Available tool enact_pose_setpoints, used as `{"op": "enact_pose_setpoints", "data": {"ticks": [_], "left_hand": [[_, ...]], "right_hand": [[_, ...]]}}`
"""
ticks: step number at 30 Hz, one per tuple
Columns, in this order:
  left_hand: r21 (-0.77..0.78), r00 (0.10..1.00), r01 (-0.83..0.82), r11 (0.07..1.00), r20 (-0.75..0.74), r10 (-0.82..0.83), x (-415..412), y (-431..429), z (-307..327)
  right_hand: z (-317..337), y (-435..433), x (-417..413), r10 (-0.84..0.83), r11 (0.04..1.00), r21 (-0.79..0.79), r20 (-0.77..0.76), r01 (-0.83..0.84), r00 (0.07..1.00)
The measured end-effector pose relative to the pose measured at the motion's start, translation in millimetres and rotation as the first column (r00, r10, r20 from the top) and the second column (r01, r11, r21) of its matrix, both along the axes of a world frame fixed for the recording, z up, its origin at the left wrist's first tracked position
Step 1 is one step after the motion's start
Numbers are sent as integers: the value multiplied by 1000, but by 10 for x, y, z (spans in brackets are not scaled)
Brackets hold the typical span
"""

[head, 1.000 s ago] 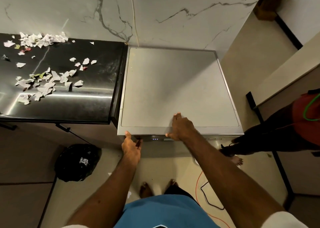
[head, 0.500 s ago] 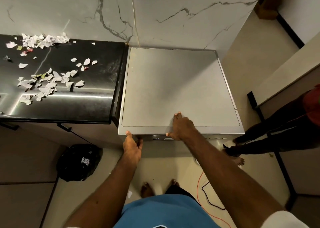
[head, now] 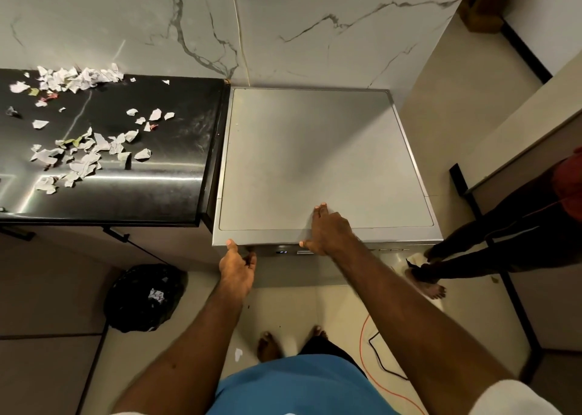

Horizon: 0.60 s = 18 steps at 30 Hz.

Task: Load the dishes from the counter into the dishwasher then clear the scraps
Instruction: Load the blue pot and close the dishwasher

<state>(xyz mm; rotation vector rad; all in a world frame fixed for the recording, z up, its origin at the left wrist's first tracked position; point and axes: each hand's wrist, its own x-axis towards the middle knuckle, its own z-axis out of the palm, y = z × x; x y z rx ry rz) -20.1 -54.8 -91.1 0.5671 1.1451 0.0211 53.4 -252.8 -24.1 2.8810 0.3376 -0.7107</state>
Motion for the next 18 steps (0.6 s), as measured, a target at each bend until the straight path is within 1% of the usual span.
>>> {"op": "enact_pose_setpoints", "data": {"ticks": [5, 8, 14, 16, 18], "left_hand": [[-20, 1000, 1, 1000, 21, -1, -3, -19, 60], [-3, 1000, 25, 1000, 14, -25, 4, -41, 62], [27, 992, 126, 992, -7, -126, -57, -17, 25], [60, 987, 159, 985, -45, -156, -81, -14, 52], [161, 965, 240, 957, -144, -218, -99, -47, 113]], "right_hand": [[-5, 4, -3, -12, 1000, -1, -15, 12, 1000], [4, 3, -13, -14, 1000, 9, -11, 14, 1000], [-2, -18, -39, -2, 1000, 19, 25, 2, 1000], [-24, -32, -45, 3, 999, 33, 47, -5, 999], [-50, -53, -60, -14, 997, 74, 60, 9, 998]]}}
